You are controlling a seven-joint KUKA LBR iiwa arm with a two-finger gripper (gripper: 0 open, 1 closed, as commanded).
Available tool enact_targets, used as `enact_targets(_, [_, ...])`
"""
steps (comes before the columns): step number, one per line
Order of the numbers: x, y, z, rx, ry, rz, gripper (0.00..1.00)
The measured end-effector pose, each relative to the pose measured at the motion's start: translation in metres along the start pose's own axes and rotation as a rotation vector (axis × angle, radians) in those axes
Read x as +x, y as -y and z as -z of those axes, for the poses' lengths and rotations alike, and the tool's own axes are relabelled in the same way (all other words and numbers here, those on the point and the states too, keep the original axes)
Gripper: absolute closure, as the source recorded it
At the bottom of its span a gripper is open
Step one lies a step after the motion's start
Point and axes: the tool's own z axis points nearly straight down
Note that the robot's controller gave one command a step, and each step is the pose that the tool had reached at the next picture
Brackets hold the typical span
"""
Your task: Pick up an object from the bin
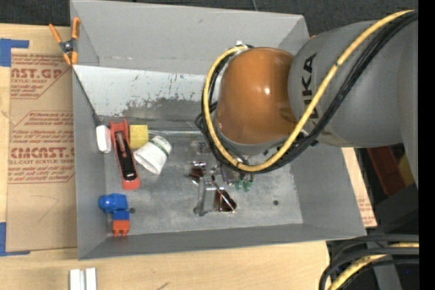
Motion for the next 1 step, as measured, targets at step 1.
enact_targets(1, [-0.0019,0.0258,-0.0431,-0.001,0.002,-0.085,0.0])
